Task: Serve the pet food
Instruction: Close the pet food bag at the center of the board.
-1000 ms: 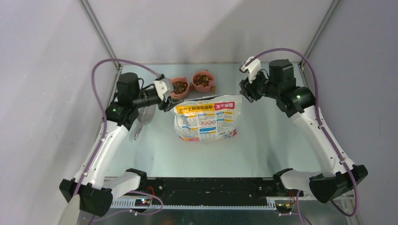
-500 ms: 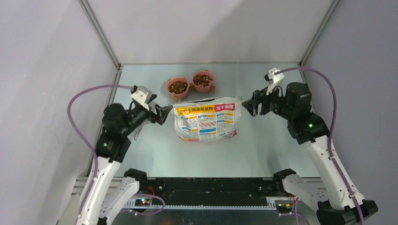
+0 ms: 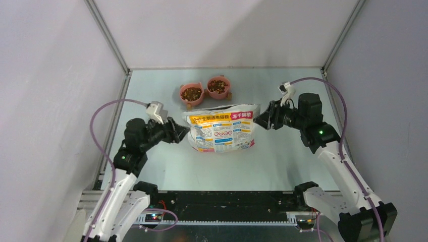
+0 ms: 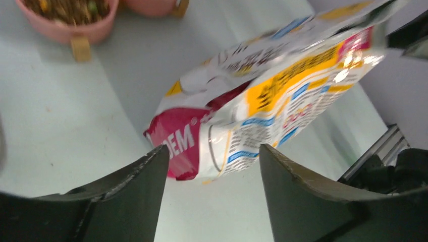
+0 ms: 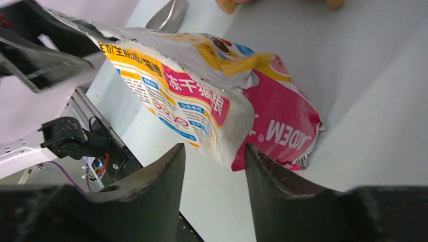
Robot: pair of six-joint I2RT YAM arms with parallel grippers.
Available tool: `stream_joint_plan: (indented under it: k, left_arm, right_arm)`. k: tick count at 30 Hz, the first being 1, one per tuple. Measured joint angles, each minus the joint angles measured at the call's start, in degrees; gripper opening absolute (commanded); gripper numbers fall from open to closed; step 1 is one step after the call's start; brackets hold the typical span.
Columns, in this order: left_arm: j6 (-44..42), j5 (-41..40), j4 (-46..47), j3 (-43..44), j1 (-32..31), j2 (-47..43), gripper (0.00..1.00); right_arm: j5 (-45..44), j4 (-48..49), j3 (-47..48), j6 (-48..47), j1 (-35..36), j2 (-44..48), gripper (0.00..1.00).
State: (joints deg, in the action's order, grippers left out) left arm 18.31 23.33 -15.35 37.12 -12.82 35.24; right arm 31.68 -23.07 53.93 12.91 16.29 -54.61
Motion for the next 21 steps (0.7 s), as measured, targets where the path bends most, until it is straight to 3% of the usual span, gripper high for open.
stream_joint_plan:
  k: [5,14,18,21]
  left_arm:
    - [3.5,1.07,2.21,-6.12,0.13,2.4,0.83]
    - [8.17,0.55,20.94,-12.7,0.15,-2.6,0.84]
    - [9.42,0.92,25.73,-12.85,0.15,-1.01,0.76]
    - [11.21,1.38,28.92,-12.85,0.17,1.68,0.6]
  right_arm:
    - [1.99,3.43,-0.7,2.25,-0.17,-1.49,0.42]
    - [2.64,6.36,-1.86,5.62,-1.33,-1.64,0.33]
    - [2.73,7.21,-2.4,6.95,-2.1,-1.75,0.26]
    - [2.99,7.78,-2.62,8.09,-2.75,-1.86,0.17]
